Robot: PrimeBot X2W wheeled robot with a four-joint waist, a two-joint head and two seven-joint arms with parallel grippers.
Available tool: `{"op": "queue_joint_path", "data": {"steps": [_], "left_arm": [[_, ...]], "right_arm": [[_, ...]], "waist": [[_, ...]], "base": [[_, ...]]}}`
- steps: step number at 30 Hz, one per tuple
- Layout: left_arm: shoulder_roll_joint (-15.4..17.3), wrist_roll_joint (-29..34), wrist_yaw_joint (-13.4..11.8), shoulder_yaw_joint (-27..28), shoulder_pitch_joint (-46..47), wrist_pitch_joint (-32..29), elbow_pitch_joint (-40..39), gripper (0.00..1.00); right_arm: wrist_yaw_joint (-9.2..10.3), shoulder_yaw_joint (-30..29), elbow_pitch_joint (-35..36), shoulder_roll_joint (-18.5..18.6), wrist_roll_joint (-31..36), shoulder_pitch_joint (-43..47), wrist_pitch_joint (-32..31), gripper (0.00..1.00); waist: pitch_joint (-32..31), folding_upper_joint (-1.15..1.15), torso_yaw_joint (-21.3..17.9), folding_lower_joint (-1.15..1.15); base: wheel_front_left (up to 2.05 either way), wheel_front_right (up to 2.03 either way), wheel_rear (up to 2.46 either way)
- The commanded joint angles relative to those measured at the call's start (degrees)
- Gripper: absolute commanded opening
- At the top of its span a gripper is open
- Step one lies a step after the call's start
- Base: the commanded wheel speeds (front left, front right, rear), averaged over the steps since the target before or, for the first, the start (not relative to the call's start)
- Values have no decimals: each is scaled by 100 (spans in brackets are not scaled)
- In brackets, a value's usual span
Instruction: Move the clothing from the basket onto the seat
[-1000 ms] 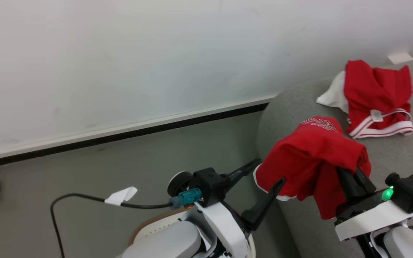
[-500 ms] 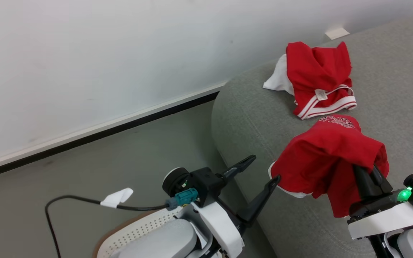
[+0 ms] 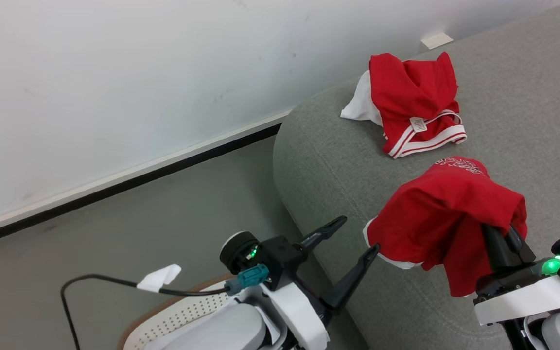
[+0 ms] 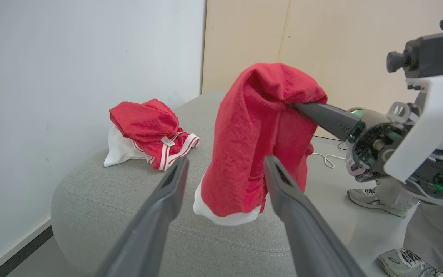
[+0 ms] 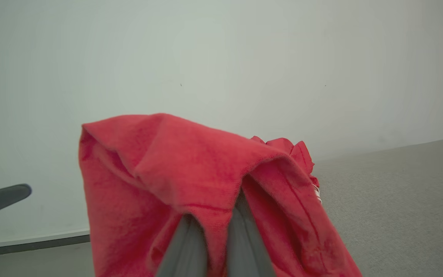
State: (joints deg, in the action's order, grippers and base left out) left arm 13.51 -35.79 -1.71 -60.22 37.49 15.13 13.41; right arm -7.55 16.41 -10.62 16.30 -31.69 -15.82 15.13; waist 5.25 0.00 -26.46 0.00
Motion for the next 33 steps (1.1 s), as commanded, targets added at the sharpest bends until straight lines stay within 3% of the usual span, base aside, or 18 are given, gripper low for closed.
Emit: {"op": "queue_joint_path", "data": {"steps": [1,10,18,25,33], "left_arm": [[-1,89,33,19,-99,1,30,100],[-66,208,89,153,-143,1,-47,100],[12,387,129,252,-109,2,-105,100],[112,512,114,239,140,-94,-145,100],[160,605,75,261,472,-241,-266,100]], "right_arm": [[13,-34,27,59,41,66,-1,0],[13,-256,79,337,114,-52,-1,0],[13,-376,-12,1031,88,-562,-1,0],[13,-718,-396,1636,-29,-1266,-1,0],[13,-1165,-1314,2189,45,-2035,-1,0]], "waist": [[9,0,59,0],[86,0,319,0],[368,0,535,0],[930,0,753,0],[1727,0,1062,0]], "base": [[0,0,0],[0,0,0],[0,0,0],[0,0,0],[0,0,0]]}}
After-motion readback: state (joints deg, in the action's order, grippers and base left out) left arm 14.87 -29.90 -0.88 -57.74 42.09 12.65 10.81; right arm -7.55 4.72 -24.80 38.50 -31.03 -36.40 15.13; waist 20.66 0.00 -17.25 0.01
